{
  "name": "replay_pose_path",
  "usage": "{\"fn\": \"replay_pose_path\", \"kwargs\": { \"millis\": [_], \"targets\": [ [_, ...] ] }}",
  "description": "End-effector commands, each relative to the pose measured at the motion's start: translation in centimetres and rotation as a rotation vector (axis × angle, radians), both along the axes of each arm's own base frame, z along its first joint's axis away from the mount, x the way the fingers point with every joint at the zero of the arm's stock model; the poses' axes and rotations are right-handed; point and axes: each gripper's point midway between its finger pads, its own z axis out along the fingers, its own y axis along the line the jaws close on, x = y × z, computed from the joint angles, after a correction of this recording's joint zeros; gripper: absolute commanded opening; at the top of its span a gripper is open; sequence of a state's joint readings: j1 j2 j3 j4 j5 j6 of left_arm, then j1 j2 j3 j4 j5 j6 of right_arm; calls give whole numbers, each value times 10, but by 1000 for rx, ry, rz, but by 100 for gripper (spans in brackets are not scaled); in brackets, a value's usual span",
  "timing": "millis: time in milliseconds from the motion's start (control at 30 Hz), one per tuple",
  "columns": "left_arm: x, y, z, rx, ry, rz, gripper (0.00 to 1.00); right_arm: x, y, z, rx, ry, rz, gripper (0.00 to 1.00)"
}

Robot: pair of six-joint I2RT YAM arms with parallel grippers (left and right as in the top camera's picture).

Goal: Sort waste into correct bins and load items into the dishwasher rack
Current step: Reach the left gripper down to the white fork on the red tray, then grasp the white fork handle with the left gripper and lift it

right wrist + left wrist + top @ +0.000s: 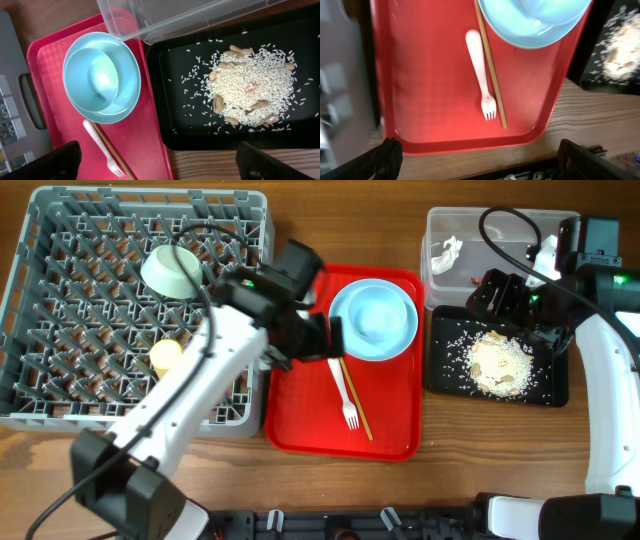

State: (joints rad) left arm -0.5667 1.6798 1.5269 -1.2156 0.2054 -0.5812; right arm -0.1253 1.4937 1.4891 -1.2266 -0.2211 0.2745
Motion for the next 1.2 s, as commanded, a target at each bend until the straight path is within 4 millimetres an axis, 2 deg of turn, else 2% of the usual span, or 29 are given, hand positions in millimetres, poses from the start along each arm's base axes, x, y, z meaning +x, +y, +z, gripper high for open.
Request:
{"fn": "replay_pose_path", "kwargs": {
  "millis": [0, 167, 300, 467, 900, 1033, 1167],
  "targets": [
    [-13, -7, -41, 148, 77, 143, 100, -2, 1, 4, 8, -12, 10, 100],
    [-36, -30, -83, 215, 138, 62, 100, -2, 1, 4, 8, -9, 10, 100],
    [-54, -34, -114, 291, 206, 58, 100, -3, 2, 4, 9, -5, 10, 100],
    [-60, -38, -140, 336, 243, 37, 100, -4, 2, 4, 9, -4, 11, 100],
    [-72, -27, -169, 369, 281, 32, 99, -4, 2, 4, 9, -1, 11, 100],
    [-73, -26, -174, 366, 278, 14, 87, -4, 2, 4, 9, -1, 11, 100],
    [-69, -30, -175, 349, 263, 15, 69, -4, 2, 3, 9, 0, 11, 100]
  ]
}}
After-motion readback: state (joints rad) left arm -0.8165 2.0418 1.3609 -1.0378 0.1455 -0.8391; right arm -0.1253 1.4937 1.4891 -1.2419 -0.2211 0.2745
